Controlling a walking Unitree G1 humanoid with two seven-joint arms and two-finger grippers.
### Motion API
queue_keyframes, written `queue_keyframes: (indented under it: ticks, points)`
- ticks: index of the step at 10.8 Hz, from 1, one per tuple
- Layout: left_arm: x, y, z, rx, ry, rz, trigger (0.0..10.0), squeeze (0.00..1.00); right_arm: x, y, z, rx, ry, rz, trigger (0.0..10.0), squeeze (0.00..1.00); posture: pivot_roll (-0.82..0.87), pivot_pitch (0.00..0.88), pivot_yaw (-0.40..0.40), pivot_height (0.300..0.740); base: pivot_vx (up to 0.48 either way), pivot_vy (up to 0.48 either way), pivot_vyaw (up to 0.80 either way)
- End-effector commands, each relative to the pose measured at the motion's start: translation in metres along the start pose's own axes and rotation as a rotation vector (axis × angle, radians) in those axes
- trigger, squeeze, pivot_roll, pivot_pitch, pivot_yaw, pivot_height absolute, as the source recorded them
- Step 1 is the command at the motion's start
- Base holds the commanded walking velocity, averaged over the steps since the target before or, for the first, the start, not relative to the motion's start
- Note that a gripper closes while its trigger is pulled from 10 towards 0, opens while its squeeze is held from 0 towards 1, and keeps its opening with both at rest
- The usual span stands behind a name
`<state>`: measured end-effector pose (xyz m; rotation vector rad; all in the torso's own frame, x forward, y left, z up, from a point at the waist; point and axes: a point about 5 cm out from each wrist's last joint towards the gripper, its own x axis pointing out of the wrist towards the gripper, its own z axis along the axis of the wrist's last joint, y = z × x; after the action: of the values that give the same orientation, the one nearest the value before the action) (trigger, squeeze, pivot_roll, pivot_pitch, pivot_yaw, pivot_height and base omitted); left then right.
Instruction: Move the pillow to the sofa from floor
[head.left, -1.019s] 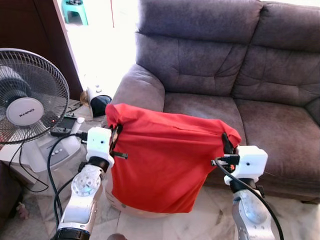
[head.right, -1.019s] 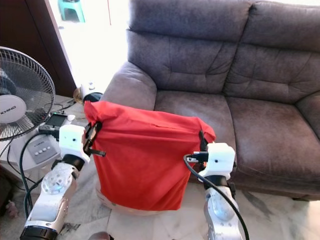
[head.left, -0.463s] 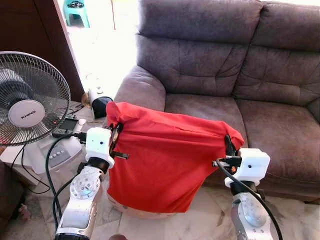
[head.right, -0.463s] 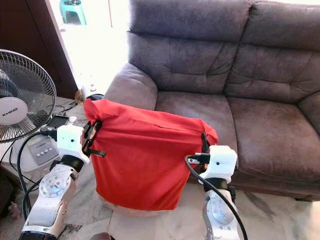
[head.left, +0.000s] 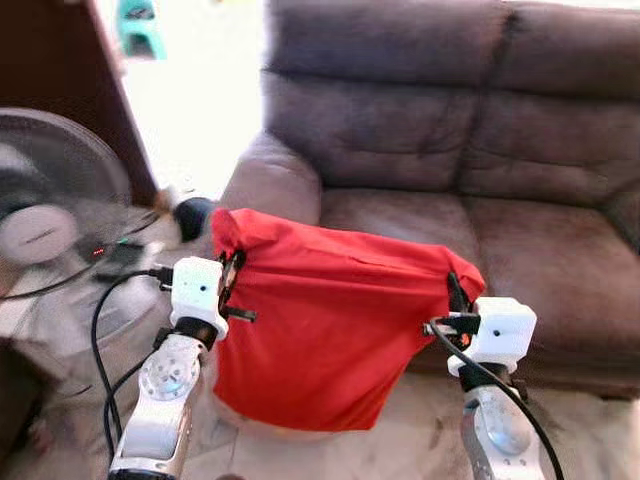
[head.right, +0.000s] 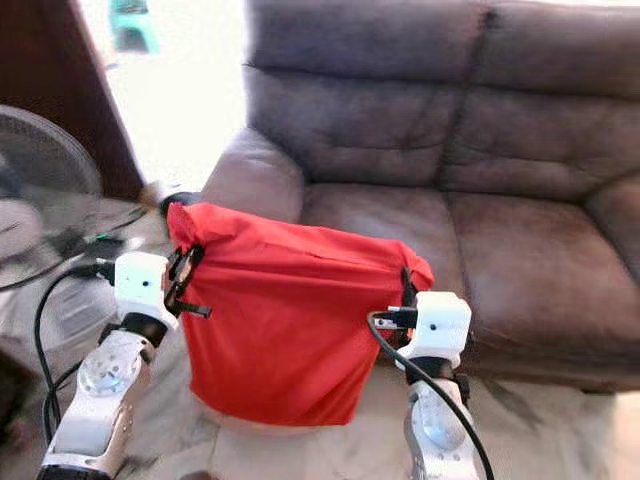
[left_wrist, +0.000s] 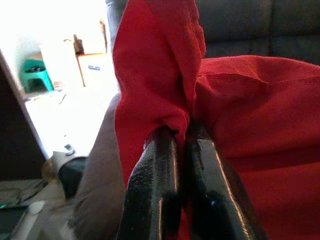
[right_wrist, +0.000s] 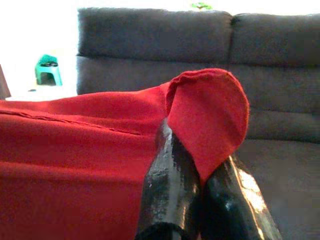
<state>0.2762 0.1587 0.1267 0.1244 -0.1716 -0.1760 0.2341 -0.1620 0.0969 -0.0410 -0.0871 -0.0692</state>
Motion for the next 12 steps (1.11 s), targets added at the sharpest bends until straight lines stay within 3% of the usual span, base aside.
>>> queue_keyframes:
  ticks: [1, 5, 9, 12]
  points:
    - [0.0, 0.02, 0.014, 0.024, -0.057, 0.099, 10.0, 0.0, -0.002, -0.026, 0.014, -0.034, -0.06, -0.129, 10.0, 0.0, 0.1, 0.0, -0.044, 0.74, 0.0, -0.375, 0.0]
    - [0.001, 0.019, 0.015, 0.02, -0.056, 0.107, 10.0, 0.0, 0.003, -0.032, 0.018, -0.041, -0.069, -0.131, 10.0, 0.0, 0.09, 0.016, -0.064, 0.74, 0.0, -0.379, 0.0]
    - [0.002, 0.021, 0.017, 0.02, -0.061, 0.119, 10.0, 0.0, 0.007, -0.023, 0.021, -0.026, -0.078, -0.098, 10.0, 0.0, 0.09, 0.038, -0.074, 0.74, 0.0, -0.378, 0.0]
    - [0.002, 0.02, 0.018, 0.013, -0.062, 0.122, 10.0, 0.0, 0.011, -0.026, 0.024, -0.029, -0.089, -0.093, 10.0, 0.0, 0.09, 0.051, -0.076, 0.74, 0.0, -0.377, 0.0]
